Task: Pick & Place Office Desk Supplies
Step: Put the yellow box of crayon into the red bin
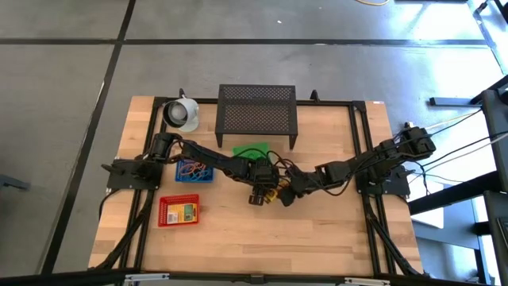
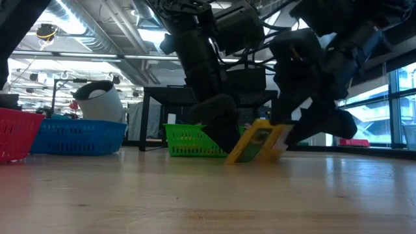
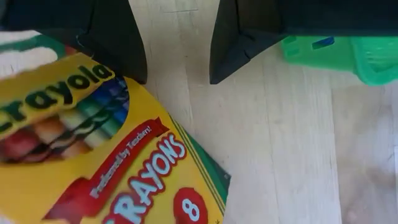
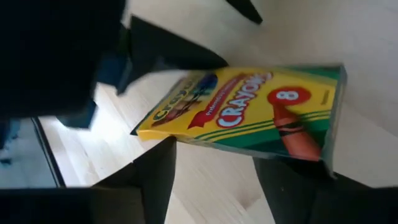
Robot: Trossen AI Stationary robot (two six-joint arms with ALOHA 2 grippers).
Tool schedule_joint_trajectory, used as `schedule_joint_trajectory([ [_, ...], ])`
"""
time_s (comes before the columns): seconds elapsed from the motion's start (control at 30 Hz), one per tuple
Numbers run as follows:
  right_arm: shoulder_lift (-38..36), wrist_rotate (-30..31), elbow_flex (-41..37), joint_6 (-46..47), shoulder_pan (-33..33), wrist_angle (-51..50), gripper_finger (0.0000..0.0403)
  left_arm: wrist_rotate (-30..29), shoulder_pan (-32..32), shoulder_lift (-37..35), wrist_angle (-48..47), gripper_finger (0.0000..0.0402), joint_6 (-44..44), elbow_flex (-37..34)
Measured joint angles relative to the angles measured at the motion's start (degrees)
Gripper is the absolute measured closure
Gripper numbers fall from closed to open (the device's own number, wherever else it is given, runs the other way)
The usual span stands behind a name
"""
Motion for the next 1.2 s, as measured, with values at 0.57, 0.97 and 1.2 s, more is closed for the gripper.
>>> schedule_joint_trajectory([
  [0.57,0.0,3.4,0.0,3.1,-0.1,2.4,0.0185,0.2,-0.1,0.0,0.0,0.0231,-0.2,0.0],
  [0.97,0.0,1.8,0.0,4.0,-0.1,2.2,0.0185,0.0,-0.3,-0.4,-0.4,0.0231,-0.6,-0.1],
  [1.2,0.0,3.1,-0.1,6.2,-0.1,4.1,0.0186,0.7,-0.4,-1.1,-1.1,0.0231,-1.2,-0.2],
])
